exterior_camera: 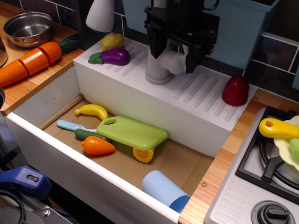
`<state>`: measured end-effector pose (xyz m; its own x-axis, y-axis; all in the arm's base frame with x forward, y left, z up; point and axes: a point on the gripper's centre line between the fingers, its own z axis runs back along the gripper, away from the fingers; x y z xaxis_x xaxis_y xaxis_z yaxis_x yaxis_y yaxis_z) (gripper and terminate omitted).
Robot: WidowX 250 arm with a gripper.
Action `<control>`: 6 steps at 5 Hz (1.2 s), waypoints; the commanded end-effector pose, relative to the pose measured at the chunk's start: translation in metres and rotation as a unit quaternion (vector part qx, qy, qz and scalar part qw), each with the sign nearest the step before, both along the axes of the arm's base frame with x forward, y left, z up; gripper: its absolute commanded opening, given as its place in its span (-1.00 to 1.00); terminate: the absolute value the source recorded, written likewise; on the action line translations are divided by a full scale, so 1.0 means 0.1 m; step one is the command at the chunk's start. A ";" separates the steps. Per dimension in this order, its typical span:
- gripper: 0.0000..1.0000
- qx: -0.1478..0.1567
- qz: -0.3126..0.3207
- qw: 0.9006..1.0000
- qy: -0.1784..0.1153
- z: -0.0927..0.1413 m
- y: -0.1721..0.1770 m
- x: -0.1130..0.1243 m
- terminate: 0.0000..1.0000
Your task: Turn lever vertical to front
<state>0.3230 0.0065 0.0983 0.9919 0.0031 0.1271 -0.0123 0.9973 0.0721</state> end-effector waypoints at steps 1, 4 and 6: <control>1.00 0.000 0.000 1.000 0.000 0.00 0.00 0.00 -1.00; 1.00 0.031 -0.019 0.996 -0.085 0.17 -0.03 0.25 -1.00; 1.00 0.037 -0.034 0.994 -0.100 0.26 0.01 0.44 -1.00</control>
<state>0.3669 0.0069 0.1103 0.9594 -0.0856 0.2686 0.0472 0.9881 0.1464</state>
